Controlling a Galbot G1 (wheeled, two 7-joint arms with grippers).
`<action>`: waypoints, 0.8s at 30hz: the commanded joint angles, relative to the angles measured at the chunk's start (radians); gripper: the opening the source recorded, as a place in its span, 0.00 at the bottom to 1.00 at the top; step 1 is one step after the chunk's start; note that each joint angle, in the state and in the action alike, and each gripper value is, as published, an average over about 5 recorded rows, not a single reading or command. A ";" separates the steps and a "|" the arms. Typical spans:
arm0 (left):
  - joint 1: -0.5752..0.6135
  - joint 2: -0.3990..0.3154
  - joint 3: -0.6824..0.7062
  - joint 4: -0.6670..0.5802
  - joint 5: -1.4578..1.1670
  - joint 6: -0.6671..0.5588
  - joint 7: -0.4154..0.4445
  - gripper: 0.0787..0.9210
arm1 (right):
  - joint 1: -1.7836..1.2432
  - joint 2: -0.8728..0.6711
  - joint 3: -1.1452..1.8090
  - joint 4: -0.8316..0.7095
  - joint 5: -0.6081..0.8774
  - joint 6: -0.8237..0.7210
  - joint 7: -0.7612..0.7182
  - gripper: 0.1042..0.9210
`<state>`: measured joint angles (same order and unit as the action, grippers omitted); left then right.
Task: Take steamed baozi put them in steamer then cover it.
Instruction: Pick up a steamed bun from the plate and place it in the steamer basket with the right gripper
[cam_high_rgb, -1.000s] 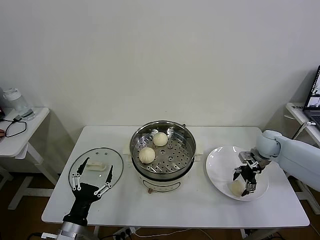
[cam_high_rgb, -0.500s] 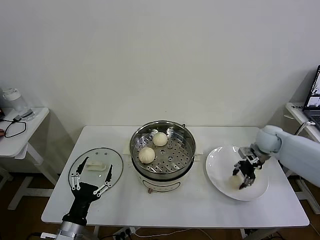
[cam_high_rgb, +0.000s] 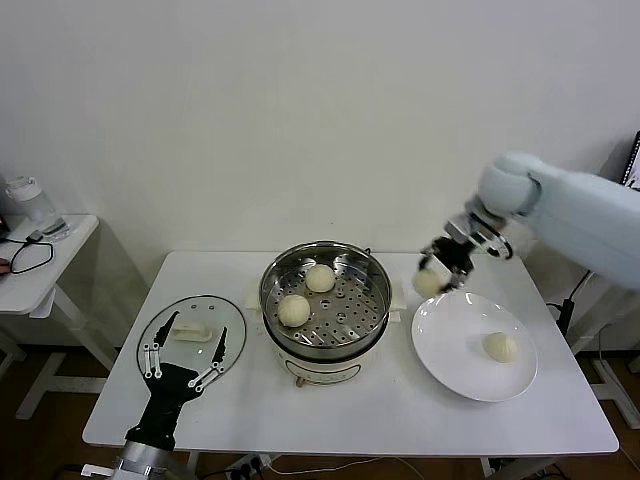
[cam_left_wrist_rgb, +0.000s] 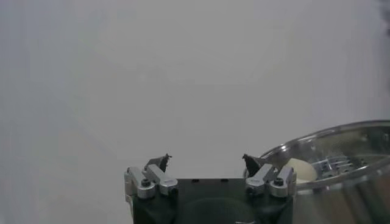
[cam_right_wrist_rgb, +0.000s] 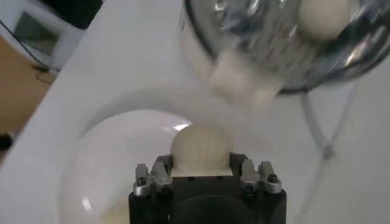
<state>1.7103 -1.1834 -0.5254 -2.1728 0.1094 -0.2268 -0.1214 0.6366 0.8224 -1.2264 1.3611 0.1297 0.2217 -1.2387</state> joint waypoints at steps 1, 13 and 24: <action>0.001 0.000 0.000 -0.002 -0.001 -0.002 0.000 0.88 | 0.150 0.217 -0.060 0.120 -0.056 0.197 0.020 0.66; -0.002 -0.001 -0.007 0.003 -0.005 -0.008 -0.001 0.88 | -0.022 0.297 -0.046 0.153 -0.291 0.376 0.044 0.65; -0.003 -0.005 -0.010 0.005 -0.006 -0.012 -0.004 0.88 | -0.118 0.294 -0.027 0.147 -0.386 0.418 0.055 0.64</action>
<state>1.7064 -1.1883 -0.5330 -2.1707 0.1042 -0.2356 -0.1239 0.5899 1.0828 -1.2608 1.4931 -0.1564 0.5687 -1.1923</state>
